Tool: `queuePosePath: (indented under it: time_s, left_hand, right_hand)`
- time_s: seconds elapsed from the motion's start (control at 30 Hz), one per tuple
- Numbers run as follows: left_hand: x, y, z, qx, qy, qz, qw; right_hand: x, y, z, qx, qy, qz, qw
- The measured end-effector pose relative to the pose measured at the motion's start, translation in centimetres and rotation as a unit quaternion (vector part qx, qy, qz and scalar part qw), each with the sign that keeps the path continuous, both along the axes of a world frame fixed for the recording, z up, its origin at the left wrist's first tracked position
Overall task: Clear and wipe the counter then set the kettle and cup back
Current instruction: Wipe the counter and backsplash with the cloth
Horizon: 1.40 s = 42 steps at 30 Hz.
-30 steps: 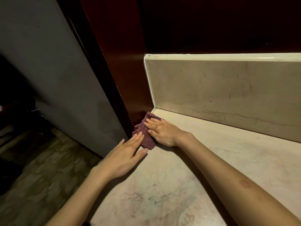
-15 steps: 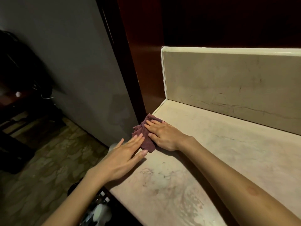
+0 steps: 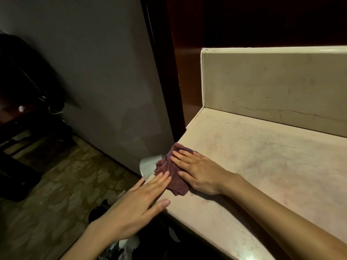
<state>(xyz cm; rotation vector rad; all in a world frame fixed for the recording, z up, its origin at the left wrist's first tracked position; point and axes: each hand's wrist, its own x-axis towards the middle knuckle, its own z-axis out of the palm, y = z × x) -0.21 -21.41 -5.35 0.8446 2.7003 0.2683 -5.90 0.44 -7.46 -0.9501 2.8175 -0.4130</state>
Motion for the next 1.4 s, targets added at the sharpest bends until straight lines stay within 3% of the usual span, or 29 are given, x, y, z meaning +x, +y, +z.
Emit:
queuePosePath:
  time_s: [0.33,0.83,1.07,1.4]
  left_hand:
    - [3.5,-2.9,0.2,-0.038,0.019,-0.028,0.999]
    - [6.7,-1.5,-1.1,-0.064,0.055,0.033,0.996]
    - [4.0,0.4,-0.4,-0.063,0.052,-0.006,0.997]
    - [-6.0,7.4,-0.3,-0.062,0.028,-0.069,0.995]
  right_hand:
    - [4.3,-2.5,-0.1,0.01,-0.005,-0.015,1.0]
    - [9.4,-3.7,-0.9,0.012,0.022,-0.039,0.999]
    - [8.1,-1.6,-0.3,0.009,0.004,-0.078,0.997]
    - [0.8,5.6,0.4,0.047,-0.013,-0.157,0.986]
